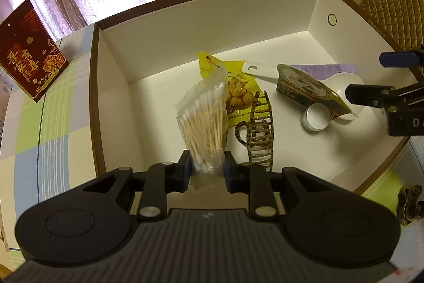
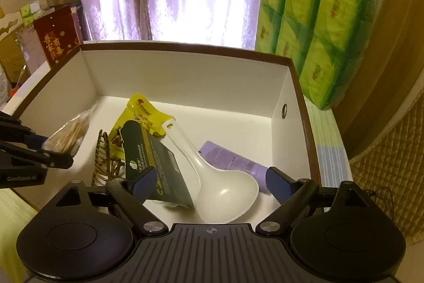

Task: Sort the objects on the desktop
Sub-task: 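Open the right tool to drop the spoon while the left tool releases the swab bag, then withdraw both tools from the box back toward the table items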

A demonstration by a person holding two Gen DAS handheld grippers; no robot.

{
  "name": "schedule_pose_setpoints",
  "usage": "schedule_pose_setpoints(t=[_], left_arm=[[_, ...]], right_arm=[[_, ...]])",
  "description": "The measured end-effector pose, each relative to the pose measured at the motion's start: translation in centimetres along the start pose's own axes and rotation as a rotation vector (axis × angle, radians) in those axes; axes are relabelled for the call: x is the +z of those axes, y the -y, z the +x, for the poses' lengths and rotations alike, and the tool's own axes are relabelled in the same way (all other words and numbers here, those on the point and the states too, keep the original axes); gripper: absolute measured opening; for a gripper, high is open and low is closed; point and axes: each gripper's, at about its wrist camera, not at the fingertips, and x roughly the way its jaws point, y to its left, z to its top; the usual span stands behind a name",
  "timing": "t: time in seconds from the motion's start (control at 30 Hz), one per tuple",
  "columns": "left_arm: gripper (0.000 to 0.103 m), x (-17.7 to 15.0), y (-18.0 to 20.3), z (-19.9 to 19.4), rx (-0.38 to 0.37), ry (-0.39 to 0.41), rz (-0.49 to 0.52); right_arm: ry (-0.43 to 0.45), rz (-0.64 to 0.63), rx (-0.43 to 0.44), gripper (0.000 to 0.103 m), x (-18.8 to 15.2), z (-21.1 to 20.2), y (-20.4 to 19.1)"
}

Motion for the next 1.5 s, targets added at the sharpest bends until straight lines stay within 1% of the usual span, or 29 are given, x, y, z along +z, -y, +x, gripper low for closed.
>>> schedule_pose_setpoints(t=[0.27,0.3,0.33,0.37,0.4,0.43,0.5,0.63,0.67,0.7,0.77,0.87,1.0,1.1,1.23,1.33,1.4,1.5], left_arm=[[0.022,0.2,0.2,0.4,0.001,-0.015,0.011],[0.027,0.2,0.2,0.3,0.004,-0.010,0.013],[0.030,0.2,0.3,0.3,0.001,-0.008,0.018],[0.038,0.2,0.4,0.2,-0.005,-0.002,0.022],[0.044,0.2,0.5,0.0,-0.009,0.005,0.027],[0.046,0.2,0.7,-0.1,-0.008,0.010,0.032],[0.057,0.2,1.1,-0.3,-0.011,0.019,0.049],[0.064,0.3,1.4,-0.7,-0.014,0.036,0.054],[0.067,0.3,1.4,-0.8,-0.017,0.037,0.050],[0.072,0.4,1.5,-0.9,-0.013,0.040,0.050],[0.076,0.4,1.5,-1.2,0.002,0.048,0.050],[0.078,0.4,1.4,-1.5,-0.002,0.048,0.041],[0.086,0.4,1.5,-2.1,0.003,0.061,0.035],[0.089,0.4,1.5,-2.8,0.005,0.073,0.023],[0.092,0.5,1.3,-3.9,0.007,0.087,-0.023],[0.093,0.4,1.3,-5.1,0.025,0.123,-0.052],[0.097,0.4,1.3,-5.9,0.030,0.141,-0.058],[0.099,0.2,1.3,-7.3,0.016,0.153,-0.057]], right_arm=[[0.002,-0.023,0.008,0.090,-0.2,-0.2,-0.2],[0.004,-0.032,0.008,0.090,-0.2,-0.3,-0.3],[0.005,-0.040,0.008,0.090,-0.2,-0.3,-0.3],[0.006,-0.048,0.010,0.091,-0.2,-0.3,-0.4],[0.009,-0.056,0.012,0.093,-0.2,-0.4,-0.4],[0.012,-0.062,0.013,0.094,-0.2,-0.4,-0.5],[0.021,-0.072,0.015,0.097,-0.3,-0.6,-0.5],[0.033,-0.090,0.020,0.101,-0.3,-0.9,-0.4],[0.034,-0.094,0.021,0.101,-0.3,-0.9,-0.4],[0.032,-0.101,0.022,0.101,-0.4,-1.0,-0.3],[0.030,-0.112,0.018,0.101,-0.4,-1.0,-0.3],[0.031,-0.123,0.015,0.101,-0.6,-1.1,-0.2],[0.037,-0.120,0.013,0.101,-0.7,-1.4,-0.1],[0.049,-0.127,0.012,0.101,-0.7,-1.8,-0.1],[0.071,-0.126,0.008,0.101,-0.7,-2.5,0.1],[0.106,-0.090,-0.002,0.101,-0.5,-3.3,0.5],[0.131,-0.051,-0.006,0.101,-0.3,-3.9,1.0],[0.155,0.004,0.003,0.101,0.0,-5.1,1.7]])
